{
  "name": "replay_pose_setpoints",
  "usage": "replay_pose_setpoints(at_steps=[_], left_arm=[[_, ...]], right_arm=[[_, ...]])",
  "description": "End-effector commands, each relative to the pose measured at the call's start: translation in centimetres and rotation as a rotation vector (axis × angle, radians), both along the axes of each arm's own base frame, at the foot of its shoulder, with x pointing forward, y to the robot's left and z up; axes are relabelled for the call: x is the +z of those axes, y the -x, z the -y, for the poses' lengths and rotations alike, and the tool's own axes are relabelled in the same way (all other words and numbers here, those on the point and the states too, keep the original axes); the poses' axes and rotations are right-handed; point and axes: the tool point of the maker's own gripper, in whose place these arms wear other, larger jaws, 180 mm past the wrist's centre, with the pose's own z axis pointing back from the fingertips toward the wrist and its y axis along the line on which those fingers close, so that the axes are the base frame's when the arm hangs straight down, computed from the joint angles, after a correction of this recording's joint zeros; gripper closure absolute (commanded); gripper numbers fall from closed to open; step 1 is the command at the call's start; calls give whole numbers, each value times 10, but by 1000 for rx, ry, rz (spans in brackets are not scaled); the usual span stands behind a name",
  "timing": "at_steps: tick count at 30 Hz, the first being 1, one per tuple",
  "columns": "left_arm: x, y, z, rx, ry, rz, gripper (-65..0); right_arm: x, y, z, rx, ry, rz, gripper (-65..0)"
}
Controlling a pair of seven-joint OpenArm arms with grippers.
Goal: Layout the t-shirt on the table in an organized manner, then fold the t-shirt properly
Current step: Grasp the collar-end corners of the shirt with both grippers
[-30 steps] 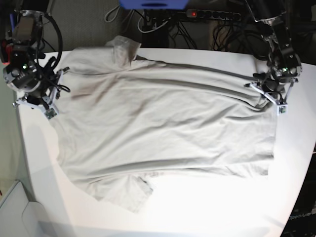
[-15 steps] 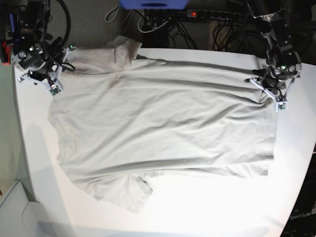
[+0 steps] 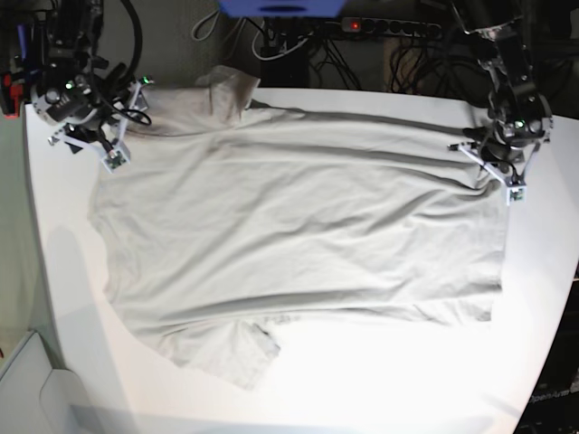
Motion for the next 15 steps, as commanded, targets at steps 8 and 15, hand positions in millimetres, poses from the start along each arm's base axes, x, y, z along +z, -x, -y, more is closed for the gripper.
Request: replay_pose_setpoints(at_steps=[8, 15], left_arm=[[-11, 19, -1, 5, -3, -94, -5], [-11, 18, -1, 5, -4, -91, -5]], right_arm=[[-9, -9, 2, -11, -27, 7, -347], [-20, -6, 0, -15, -57, 0, -321]])
